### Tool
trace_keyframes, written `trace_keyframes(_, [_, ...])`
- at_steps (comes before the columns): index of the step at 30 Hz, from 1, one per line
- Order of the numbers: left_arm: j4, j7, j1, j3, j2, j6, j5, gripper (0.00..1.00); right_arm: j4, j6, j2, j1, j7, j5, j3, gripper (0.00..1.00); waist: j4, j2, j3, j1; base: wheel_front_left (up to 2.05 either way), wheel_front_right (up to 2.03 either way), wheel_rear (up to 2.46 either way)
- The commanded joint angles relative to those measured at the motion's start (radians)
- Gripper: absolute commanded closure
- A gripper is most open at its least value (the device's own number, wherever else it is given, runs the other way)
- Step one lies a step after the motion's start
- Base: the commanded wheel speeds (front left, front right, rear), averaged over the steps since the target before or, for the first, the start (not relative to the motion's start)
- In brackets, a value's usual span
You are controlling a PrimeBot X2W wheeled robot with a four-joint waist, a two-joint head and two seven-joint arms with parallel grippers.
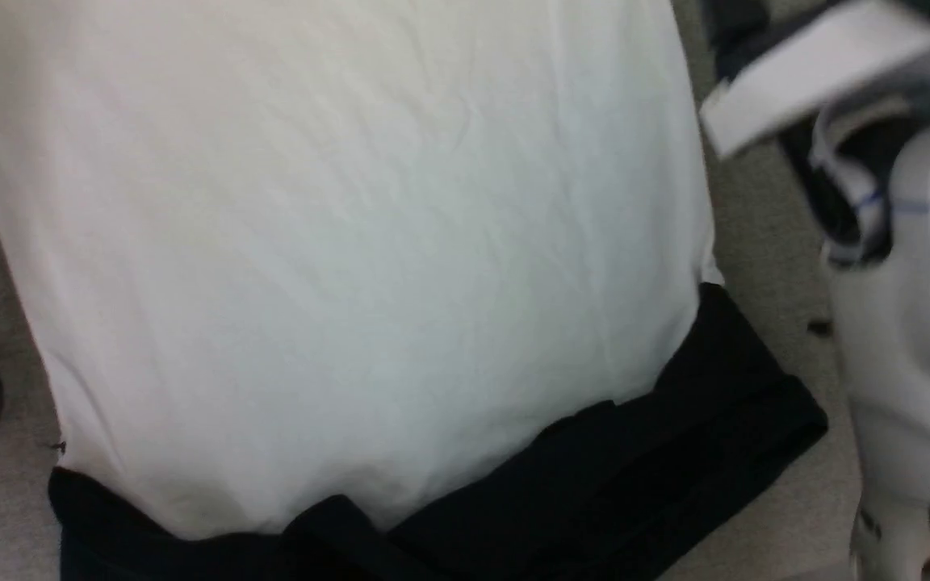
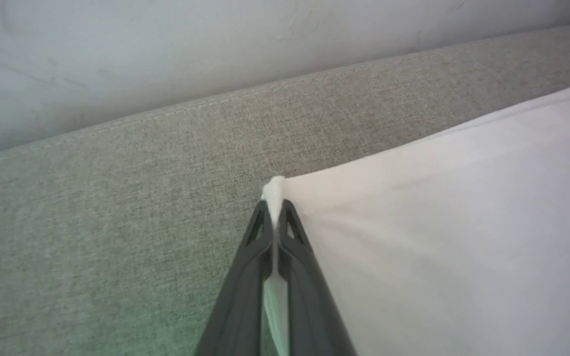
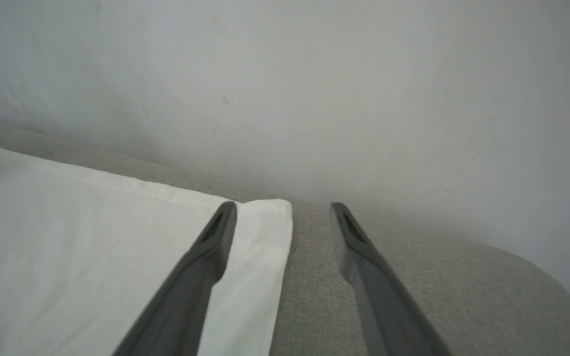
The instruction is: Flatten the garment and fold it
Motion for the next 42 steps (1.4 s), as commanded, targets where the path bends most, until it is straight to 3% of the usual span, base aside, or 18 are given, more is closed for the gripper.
trace_keyframes(1, [0.007, -0.013, -0.014, -0.012, -0.010, -0.011, -0.001, 1.00, 0.053, -0.001, 0.001, -0.063, 0.026, 0.015, -0.027, 0.00, 0.043, 0.0000, 0.013, -0.0001, 0.00, 0.00, 0.00])
trace_keyframes(12, [0.013, -0.138, -0.090, -0.121, -0.075, -0.085, 0.001, 1.00, 0.503, -0.001, 0.007, -0.435, 0.332, -0.068, -0.156, 0.00, 0.170, 0.0000, 0.048, -0.0001, 0.00, 0.00, 0.00])
trace_keyframes(22, [0.072, -0.209, -0.139, -0.173, -0.084, -0.104, -0.013, 1.00, 0.657, -0.001, 0.007, -0.562, 0.622, -0.261, -0.218, 0.02, 0.204, 0.0000, 0.065, -0.0001, 0.00, 0.00, 0.00])
trace_keyframes(23, [0.080, -0.213, -0.142, -0.176, -0.082, -0.105, -0.015, 1.00, 0.664, -0.001, 0.007, -0.566, 0.648, -0.264, -0.229, 0.52, 0.205, 0.0000, 0.065, -0.0001, 0.00, 0.00, 0.00])
trace_keyframes(25, [0.094, -0.223, -0.149, -0.179, -0.077, -0.106, -0.016, 1.00, 0.671, -0.001, 0.007, -0.570, 0.696, -0.276, -0.240, 1.00, 0.203, 0.0000, 0.065, -0.0001, 0.00, 0.00, 0.00])
trace_keyframes(30, [0.113, -0.277, -0.168, -0.189, -0.063, -0.108, -0.003, 1.00, 0.635, -0.001, 0.007, -0.572, 0.691, -0.271, -0.244, 1.00, 0.193, 0.0000, 0.064, -0.0001, 0.00, 0.00, 0.00])
trace_keyframes(36, [0.137, -0.471, -0.222, -0.186, -0.030, -0.103, 0.062, 1.00, 0.577, -0.001, 0.007, -0.594, 0.485, -0.285, -0.234, 1.00, 0.173, 0.0000, 0.067, -0.0001, 0.00, 0.00, 0.00])
trace_keyframes(42, [0.184, -0.681, -0.289, -0.188, -0.020, -0.042, 0.167, 1.00, 0.596, -0.001, 0.007, -0.618, 0.329, -0.287, -0.229, 1.00, 0.162, 0.0000, 0.057, -0.0001, 0.00, 0.00, 0.00])
